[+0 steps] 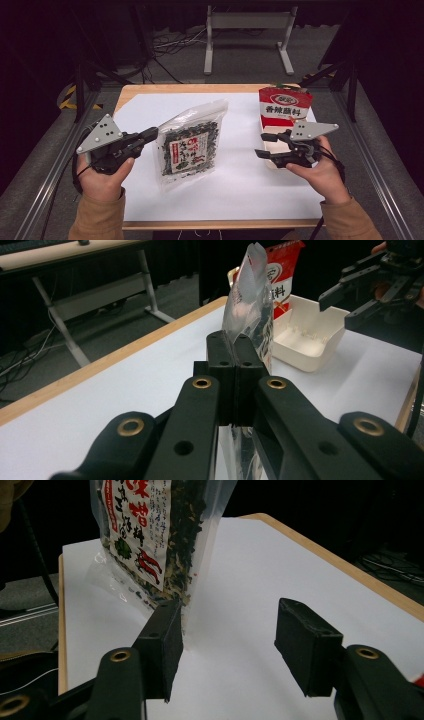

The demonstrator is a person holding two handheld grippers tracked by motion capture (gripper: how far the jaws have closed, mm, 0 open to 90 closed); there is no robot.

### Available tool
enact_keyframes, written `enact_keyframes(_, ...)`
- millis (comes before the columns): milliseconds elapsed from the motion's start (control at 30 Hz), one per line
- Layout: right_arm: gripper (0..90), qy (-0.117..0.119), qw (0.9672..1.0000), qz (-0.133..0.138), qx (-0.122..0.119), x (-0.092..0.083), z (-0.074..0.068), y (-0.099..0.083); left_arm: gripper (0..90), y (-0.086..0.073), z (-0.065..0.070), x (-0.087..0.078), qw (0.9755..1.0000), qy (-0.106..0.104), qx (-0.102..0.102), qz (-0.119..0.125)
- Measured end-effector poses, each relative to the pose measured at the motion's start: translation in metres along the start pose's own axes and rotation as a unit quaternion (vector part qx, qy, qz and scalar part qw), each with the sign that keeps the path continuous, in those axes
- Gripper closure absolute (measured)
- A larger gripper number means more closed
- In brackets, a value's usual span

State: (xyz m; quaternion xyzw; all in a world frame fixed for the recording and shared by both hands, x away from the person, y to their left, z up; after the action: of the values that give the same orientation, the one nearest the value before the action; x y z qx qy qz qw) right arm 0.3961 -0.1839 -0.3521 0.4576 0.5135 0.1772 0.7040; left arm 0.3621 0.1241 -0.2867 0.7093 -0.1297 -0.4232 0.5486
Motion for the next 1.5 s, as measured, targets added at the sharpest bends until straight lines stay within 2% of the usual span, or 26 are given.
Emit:
enact_keyframes(133,41.8,0.021,0.9998,0.0,-0.006,0.014,-0.007,0.008,89.4,0.004,0.005,0.0,0.9999,-0.003,0.011,0.002)
enact_keyframes(333,40.2,0.051,0.9986,0.007,-0.004,0.035,-0.014,0.018,89.4,0.008,0.012,0.0,0.9998,-0.008,0.017,0.01)
enact_keyframes(633,35.3,0.074,0.9971,0.012,-0.01,0.063,-0.022,0.025,89.4,0.011,0.018,-0.002,0.9994,-0.015,0.028,0.017)
enact_keyframes(800,34.6,0.089,0.9956,0.025,-0.02,0.078,-0.03,0.032,89.4,0.011,0.02,0.0,0.9992,-0.023,0.029,0.015)
enact_keyframes(967,34.3,0.103,0.9936,0.044,-0.018,0.084,-0.032,0.038,89.4,0.01,0.02,0.0,0.9991,-0.027,0.027,0.017)
enact_keyframes(1233,35.3,0.12,0.9908,0.059,-0.021,0.091,-0.038,0.045,89.3,0.009,0.019,0.001,0.999,-0.031,0.027,0.017)
enact_keyframes(1400,44.1,0.13,0.989,0.065,-0.028,0.093,-0.042,0.048,89.3,0.009,0.019,0.0,0.999,-0.032,0.025,0.02)
enact_keyframes(1500,50.1,0.136,0.9875,0.068,-0.043,0.091,-0.044,0.05,89.2,0.009,0.017,-0.002,0.9989,-0.033,0.024,0.022)
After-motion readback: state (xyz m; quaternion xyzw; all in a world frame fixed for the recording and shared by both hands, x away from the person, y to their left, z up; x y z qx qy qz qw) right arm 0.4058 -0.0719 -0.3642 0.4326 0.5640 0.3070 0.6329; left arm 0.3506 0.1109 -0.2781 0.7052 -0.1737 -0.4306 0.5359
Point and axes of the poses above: each handheld gripper's, and its own axes: x roughly forward along the jaws, y roughly out of its top, z roughly to its right, the point moved 9 cm from there along x, roughly forward along the jaws, and after that the axes turned 8 degrees about -z, right-handed, at the moved point
